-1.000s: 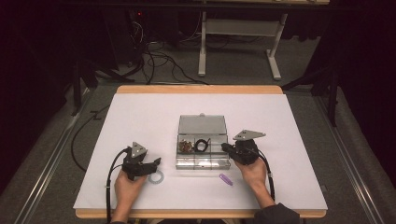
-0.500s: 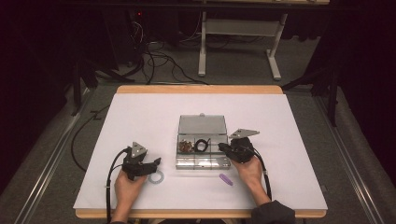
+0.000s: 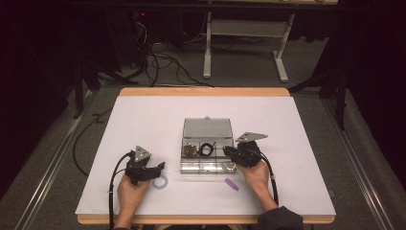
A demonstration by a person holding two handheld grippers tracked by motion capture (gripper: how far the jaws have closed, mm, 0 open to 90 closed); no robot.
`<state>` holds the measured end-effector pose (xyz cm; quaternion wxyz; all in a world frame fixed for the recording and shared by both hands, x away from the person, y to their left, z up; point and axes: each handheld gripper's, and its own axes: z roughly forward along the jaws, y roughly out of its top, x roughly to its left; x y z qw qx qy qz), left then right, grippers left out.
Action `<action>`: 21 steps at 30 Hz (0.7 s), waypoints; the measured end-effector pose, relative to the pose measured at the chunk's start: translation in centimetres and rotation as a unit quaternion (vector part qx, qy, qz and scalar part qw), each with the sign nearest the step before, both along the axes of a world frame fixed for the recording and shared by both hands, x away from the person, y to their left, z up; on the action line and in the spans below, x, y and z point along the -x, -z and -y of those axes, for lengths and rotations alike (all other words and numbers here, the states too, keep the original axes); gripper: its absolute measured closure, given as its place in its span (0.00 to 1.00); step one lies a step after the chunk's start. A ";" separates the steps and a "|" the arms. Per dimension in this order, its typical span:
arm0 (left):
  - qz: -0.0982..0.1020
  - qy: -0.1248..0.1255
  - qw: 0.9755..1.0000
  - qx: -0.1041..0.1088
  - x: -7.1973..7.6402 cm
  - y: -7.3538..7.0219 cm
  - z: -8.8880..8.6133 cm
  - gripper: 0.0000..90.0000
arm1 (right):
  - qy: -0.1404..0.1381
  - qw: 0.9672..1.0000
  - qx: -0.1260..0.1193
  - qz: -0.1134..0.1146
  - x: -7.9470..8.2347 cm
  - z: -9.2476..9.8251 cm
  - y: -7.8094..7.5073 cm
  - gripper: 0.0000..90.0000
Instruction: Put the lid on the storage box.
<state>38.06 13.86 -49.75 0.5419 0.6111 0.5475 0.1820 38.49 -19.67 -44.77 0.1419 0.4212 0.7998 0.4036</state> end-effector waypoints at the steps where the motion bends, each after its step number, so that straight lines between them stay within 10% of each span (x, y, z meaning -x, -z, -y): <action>1: 0.000 -0.001 1.000 0.001 0.0 0.0 0.0 0.35 | 0.001 1.000 0.000 0.004 0.1 0.1 -0.1 0.90; 21: 0.000 0.000 1.000 0.000 0.0 0.0 0.0 0.35 | 0.037 0.999 -0.022 0.029 2.2 4.2 -1.1 0.88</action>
